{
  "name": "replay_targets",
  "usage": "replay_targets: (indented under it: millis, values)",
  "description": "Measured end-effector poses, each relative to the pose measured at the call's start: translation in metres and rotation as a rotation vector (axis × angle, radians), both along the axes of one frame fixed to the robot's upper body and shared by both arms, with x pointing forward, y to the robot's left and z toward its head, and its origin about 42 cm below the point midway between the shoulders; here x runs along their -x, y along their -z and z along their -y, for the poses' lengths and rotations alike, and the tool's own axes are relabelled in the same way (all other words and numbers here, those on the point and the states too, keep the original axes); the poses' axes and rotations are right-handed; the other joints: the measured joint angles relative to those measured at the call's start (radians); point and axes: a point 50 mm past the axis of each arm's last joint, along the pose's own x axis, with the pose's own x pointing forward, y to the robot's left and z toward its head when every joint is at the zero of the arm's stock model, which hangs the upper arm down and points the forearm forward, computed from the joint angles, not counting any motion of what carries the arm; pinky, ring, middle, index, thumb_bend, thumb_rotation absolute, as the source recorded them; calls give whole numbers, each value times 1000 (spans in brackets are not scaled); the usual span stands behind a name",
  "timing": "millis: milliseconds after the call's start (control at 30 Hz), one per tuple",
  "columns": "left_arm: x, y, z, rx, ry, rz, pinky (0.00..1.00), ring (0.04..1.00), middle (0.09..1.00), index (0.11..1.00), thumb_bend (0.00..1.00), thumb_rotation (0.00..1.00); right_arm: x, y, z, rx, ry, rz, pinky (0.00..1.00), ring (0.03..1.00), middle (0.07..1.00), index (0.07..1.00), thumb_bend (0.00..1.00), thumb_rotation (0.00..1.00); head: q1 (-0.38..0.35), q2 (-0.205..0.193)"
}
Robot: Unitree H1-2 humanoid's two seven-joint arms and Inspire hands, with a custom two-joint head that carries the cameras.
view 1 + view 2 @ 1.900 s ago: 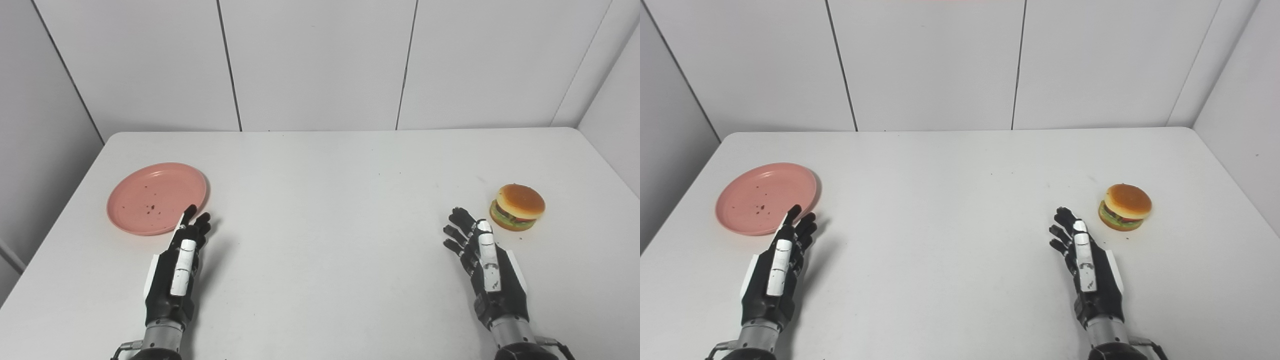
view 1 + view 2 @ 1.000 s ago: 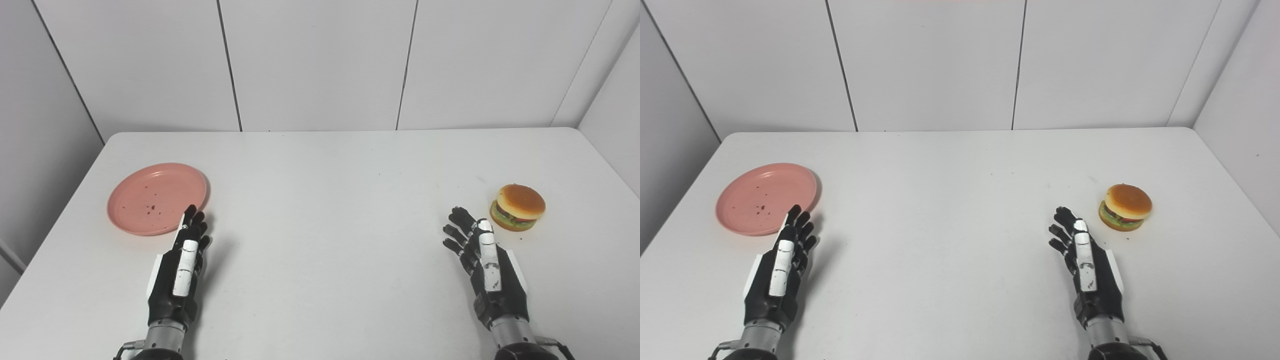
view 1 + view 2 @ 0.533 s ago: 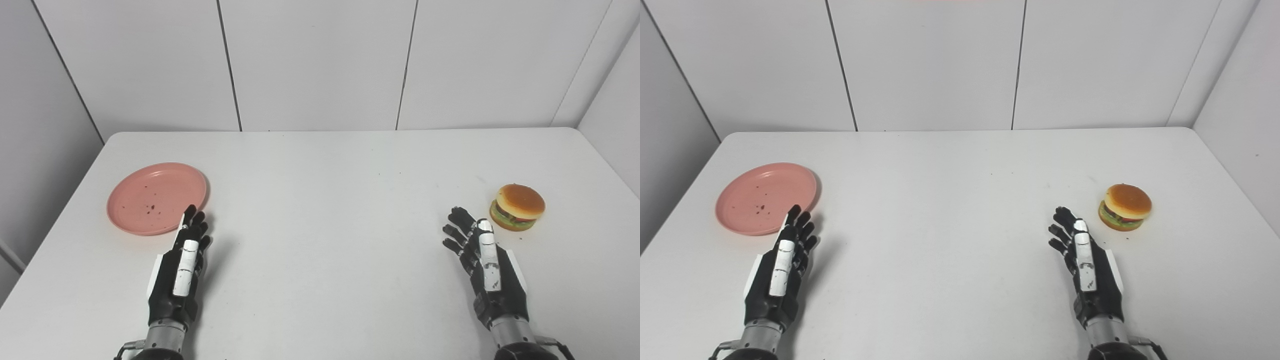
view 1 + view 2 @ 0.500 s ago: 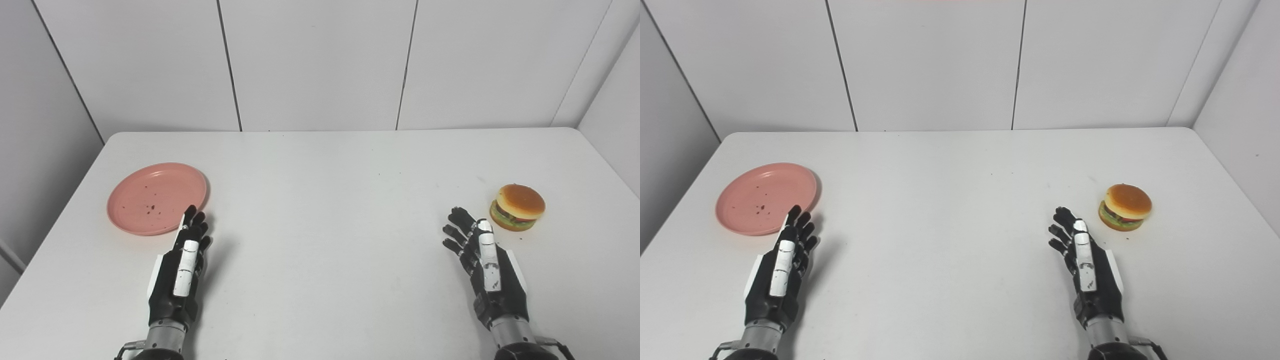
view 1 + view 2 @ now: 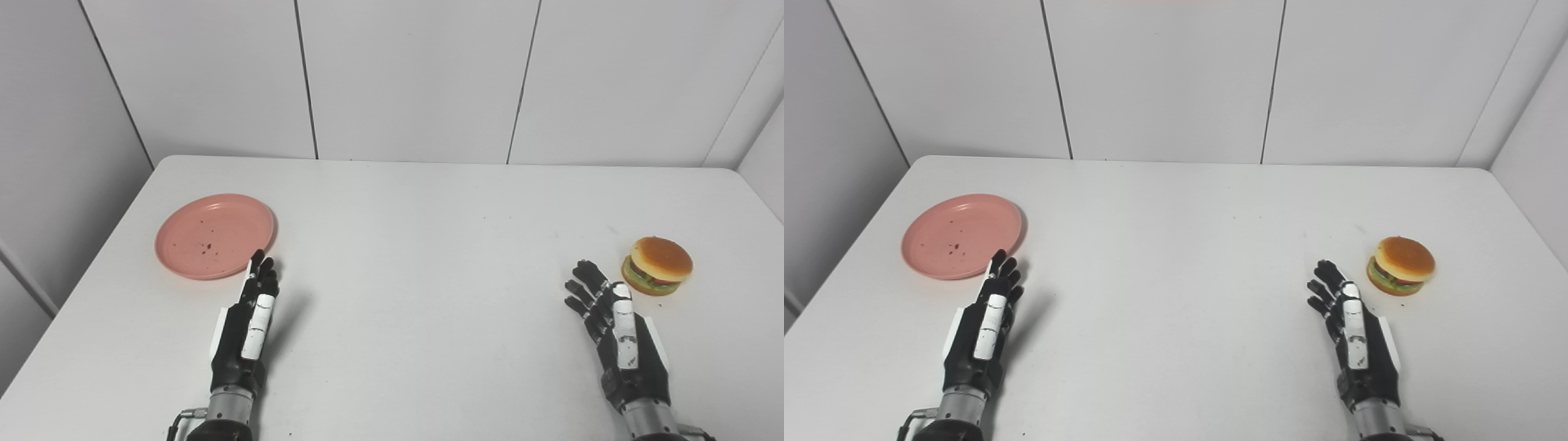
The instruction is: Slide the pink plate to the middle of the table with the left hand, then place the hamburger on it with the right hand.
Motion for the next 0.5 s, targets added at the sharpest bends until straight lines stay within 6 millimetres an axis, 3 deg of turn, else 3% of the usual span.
replay_targets:
  millis: [233,500]
  values:
    - [-3,2,8,-17,-19,34,1000,985,1000,986,796,860,-8,2,10,-5,-4,18,897,883,900,866,800,1000,25,-37]
    - [-6,5,11,-33,-17,60,1000,986,1000,992,744,885,-11,5,12,-13,-15,32,902,886,907,871,787,1000,37,-89]
